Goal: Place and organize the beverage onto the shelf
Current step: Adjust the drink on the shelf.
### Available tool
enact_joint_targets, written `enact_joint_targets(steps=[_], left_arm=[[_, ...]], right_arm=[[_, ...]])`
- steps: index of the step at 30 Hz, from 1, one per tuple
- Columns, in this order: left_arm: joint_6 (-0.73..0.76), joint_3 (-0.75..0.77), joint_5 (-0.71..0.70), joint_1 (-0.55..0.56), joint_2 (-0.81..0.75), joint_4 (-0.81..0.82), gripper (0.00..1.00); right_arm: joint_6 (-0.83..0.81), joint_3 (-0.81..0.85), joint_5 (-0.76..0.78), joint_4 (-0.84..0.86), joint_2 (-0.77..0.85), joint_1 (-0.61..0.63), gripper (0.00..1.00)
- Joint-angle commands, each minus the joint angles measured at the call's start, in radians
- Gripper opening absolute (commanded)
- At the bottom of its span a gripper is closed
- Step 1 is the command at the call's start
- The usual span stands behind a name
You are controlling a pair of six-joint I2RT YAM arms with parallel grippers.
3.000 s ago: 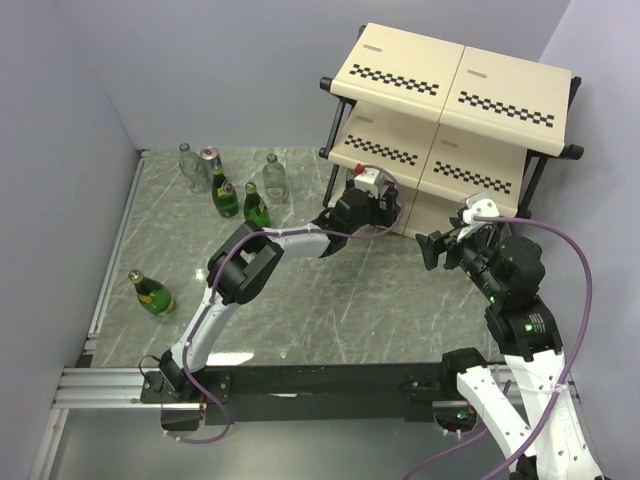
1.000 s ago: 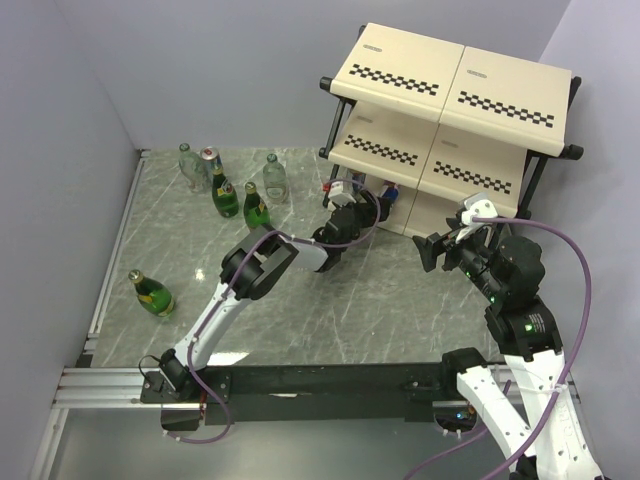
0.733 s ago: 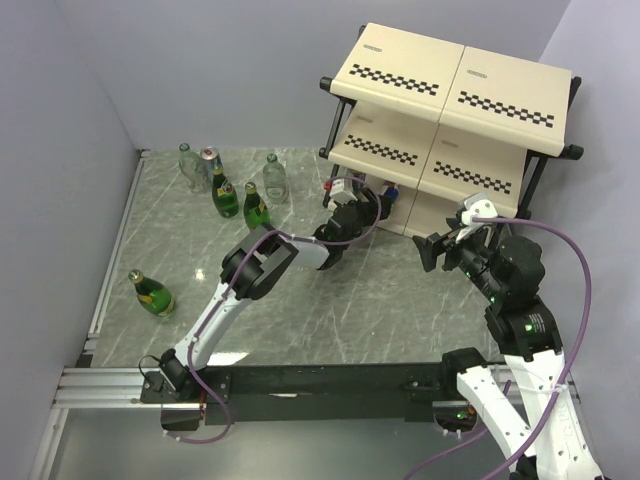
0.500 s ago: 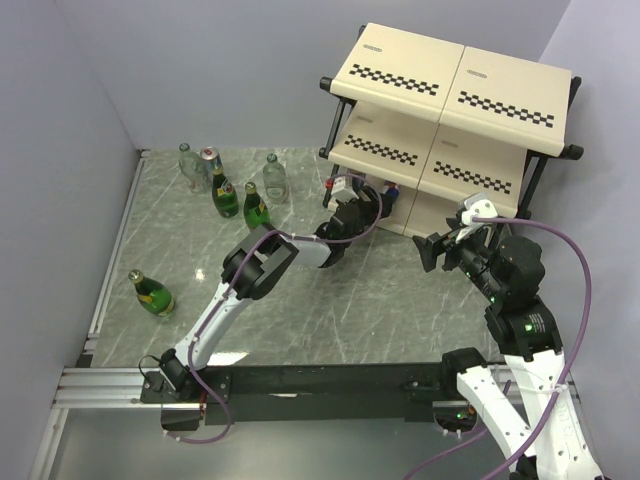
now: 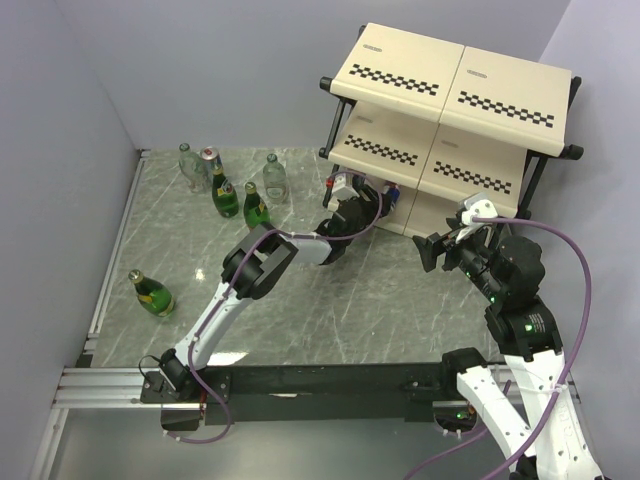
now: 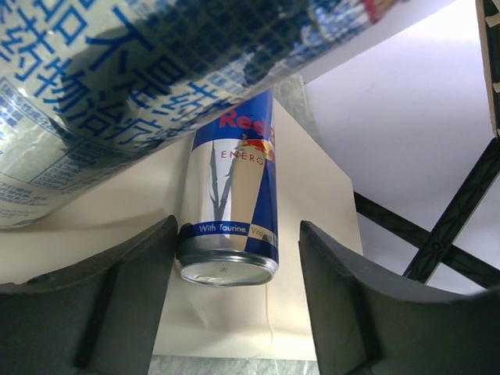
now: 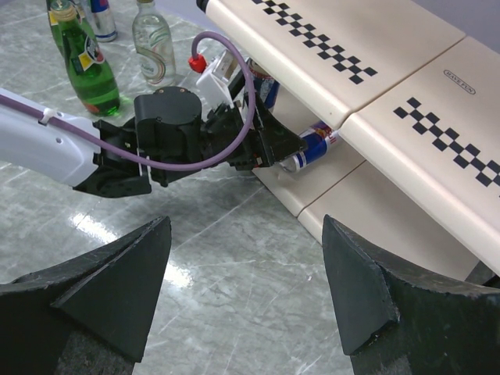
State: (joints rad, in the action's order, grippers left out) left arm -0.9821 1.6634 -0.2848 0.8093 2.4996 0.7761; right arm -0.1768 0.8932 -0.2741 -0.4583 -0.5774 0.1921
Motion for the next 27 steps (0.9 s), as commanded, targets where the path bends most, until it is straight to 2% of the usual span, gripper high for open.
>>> enact_joint_targets(steps=[1, 14, 27], left_arm=[[-0.012, 0.036, 0.024, -0.004, 0.024, -0.032, 0.69], [-0.013, 0.012, 0.064, -0.007, 0.021, -0.011, 0.47], [0.000, -0.114, 0.110, -0.002, -0.079, 0.057, 0.42]], right_arm=[[-0.001, -0.005, 0.006, 0.027, 0.011, 0.006, 0.84], [-0.001, -0.007, 0.010, 0.030, 0.011, 0.007, 0.84], [-0.001, -0.010, 0.015, 0.033, 0.013, 0.007, 0.84]])
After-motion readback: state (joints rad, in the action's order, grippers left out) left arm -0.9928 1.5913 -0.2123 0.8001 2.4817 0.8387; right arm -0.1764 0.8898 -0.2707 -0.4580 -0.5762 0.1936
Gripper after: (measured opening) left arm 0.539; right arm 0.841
